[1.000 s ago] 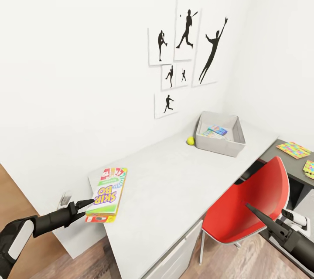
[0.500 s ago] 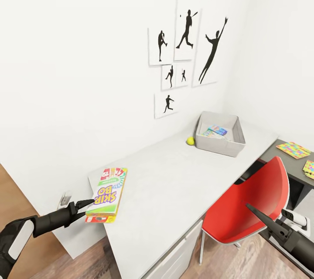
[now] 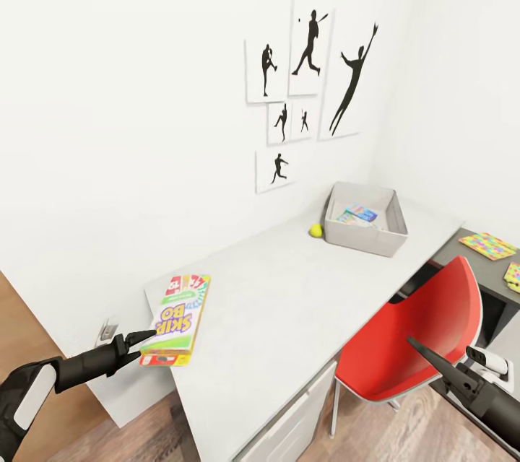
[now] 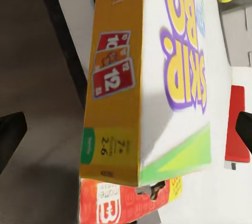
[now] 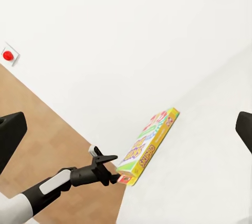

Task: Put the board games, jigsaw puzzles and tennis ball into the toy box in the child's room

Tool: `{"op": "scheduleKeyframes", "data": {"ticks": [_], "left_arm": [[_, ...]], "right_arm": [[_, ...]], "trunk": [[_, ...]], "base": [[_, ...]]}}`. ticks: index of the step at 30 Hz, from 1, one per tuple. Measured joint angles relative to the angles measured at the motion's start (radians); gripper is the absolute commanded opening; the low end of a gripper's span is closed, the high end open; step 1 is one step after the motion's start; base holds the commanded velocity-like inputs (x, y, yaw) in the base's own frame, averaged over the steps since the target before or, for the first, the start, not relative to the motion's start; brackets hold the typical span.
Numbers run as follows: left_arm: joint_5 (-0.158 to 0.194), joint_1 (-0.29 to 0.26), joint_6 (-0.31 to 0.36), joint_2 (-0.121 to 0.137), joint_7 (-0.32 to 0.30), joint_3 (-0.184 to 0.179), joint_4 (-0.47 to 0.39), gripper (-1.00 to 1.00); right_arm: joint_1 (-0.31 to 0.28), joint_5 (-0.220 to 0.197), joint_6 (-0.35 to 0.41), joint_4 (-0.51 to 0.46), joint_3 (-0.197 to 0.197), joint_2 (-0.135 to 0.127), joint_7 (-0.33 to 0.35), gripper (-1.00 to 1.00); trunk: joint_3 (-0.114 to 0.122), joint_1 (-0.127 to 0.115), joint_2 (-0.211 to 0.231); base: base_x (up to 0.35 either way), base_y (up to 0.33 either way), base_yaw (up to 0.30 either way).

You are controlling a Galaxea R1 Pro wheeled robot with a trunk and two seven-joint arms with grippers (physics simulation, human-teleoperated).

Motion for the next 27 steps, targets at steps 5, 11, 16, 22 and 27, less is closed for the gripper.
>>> {"op": "scheduleKeyframes", "data": {"ticks": [5, 11, 16, 22, 27], "left_arm": [[0.0, 0.0, 0.0, 0.0, 0.0, 0.0, 0.0, 1.0], [0.0, 0.0, 0.0, 0.0, 0.0, 0.0, 0.0, 1.0], [0.0, 0.0, 0.0, 0.0, 0.0, 0.0, 0.0, 1.0], [0.001, 0.0, 0.0, 0.0, 0.0, 0.0, 0.0, 1.0], [0.002, 0.0, 0.0, 0.0, 0.0, 0.0, 0.0, 1.0]], "right_arm": [[0.0, 0.0, 0.0, 0.0, 0.0, 0.0, 0.0, 1.0], [0.0, 0.0, 0.0, 0.0, 0.0, 0.0, 0.0, 1.0], [0.0, 0.0, 0.0, 0.0, 0.0, 0.0, 0.0, 1.0], [0.0, 0.0, 0.0, 0.0, 0.0, 0.0, 0.0, 1.0], [0.0, 0.0, 0.0, 0.0, 0.0, 0.0, 0.0, 1.0]], "trunk": [[-0.01, 0.012, -0.021], [-0.01, 0.012, -0.021], [-0.009, 0.012, -0.021], [-0.007, 0.012, -0.021], [-0.003, 0.012, -0.021]], "base": [[0.0, 0.0, 0.0], [0.0, 0.0, 0.0], [0.0, 0.0, -0.004], [0.0, 0.0, -0.077], [0.0, 0.0, -0.119]]}}
